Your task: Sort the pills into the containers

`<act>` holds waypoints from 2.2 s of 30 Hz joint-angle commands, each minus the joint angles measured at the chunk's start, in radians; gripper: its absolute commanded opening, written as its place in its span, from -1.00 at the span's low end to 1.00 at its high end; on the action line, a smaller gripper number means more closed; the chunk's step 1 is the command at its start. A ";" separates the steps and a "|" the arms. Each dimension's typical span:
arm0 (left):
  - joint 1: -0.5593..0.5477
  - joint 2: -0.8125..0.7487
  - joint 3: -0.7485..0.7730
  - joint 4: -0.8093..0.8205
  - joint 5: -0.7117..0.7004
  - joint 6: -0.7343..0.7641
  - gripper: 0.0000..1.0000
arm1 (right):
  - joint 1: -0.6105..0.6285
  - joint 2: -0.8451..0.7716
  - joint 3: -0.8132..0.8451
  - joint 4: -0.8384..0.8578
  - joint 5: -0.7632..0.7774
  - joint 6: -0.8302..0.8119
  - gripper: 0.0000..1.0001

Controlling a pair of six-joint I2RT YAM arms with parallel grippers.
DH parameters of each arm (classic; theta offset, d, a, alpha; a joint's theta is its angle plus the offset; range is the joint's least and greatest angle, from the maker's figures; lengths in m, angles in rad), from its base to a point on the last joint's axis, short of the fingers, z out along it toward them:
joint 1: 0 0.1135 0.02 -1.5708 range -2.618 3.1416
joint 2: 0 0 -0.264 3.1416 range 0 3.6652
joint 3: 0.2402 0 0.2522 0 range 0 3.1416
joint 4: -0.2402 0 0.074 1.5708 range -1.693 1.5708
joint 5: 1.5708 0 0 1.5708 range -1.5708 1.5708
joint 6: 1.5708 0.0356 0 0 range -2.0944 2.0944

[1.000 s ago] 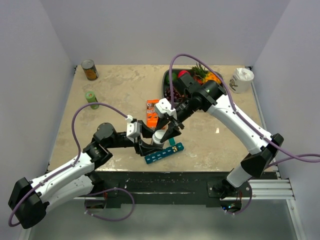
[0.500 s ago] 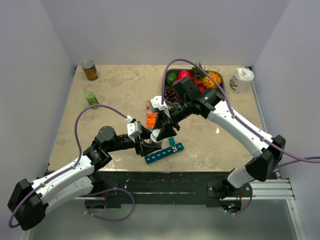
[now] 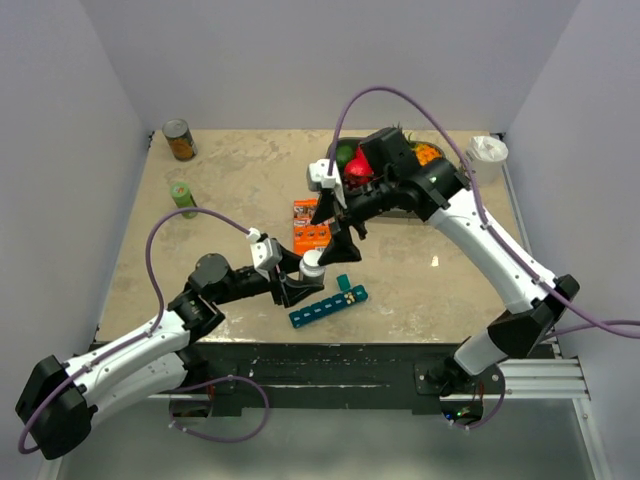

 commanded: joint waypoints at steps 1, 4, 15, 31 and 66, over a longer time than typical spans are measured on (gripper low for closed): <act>0.001 -0.021 0.005 0.035 0.006 -0.002 -1.00 | -0.034 -0.059 0.099 -0.036 0.003 0.019 0.98; 0.009 -0.004 0.033 0.001 0.028 -0.044 -1.00 | -0.035 -0.076 0.099 0.022 0.092 0.117 0.98; 0.015 0.076 0.107 -0.093 0.111 -0.040 -1.00 | 0.012 -0.036 -0.011 -0.108 0.087 -0.057 0.93; 0.015 0.125 0.151 -0.133 0.183 0.008 -1.00 | 0.055 0.048 -0.011 -0.262 0.096 -0.280 -0.21; 0.000 0.001 0.044 -0.126 0.080 0.111 -1.00 | -0.092 0.022 0.097 -0.437 -0.124 -0.583 0.98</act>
